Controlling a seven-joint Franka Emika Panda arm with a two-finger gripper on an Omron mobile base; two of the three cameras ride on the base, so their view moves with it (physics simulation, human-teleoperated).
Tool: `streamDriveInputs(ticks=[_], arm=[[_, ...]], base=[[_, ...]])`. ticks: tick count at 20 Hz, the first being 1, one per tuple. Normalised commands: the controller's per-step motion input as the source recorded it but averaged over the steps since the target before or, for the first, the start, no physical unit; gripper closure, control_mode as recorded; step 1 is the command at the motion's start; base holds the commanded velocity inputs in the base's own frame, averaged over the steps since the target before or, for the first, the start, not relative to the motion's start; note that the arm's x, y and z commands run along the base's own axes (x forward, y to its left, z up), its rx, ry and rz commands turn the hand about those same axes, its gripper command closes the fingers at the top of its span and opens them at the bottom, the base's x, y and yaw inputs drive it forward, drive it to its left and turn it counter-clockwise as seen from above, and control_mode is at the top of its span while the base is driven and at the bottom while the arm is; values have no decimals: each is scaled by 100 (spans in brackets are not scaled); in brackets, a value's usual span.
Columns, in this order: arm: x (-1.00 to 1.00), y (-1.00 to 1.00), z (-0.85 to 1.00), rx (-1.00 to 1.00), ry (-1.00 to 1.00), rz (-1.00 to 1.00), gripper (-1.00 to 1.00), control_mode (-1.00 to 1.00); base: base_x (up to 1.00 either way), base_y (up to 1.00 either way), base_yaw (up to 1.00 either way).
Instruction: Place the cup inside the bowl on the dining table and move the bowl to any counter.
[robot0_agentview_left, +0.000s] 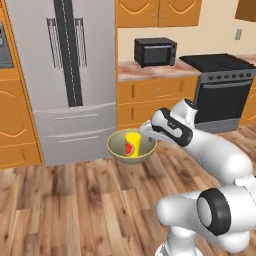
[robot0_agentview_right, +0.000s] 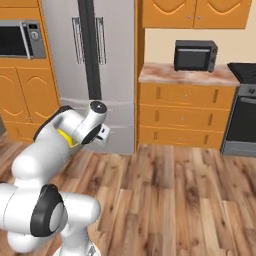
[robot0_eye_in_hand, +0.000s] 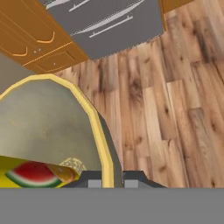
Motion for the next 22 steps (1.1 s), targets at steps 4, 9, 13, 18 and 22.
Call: streamDriveInputs(ticks=[4,9,13,18,22], arm=[[0,0,0,0,0,0,100,100],[0,0,0,0,0,0,100,100],[0,0,0,0,0,0,100,100],[0,0,0,0,0,0,100,100],[0,0,0,0,0,0,100,100]], base=[[48,-63,0],[41,-68,0],[41,-71,0],[32,-69,0],[35,-69,0]])
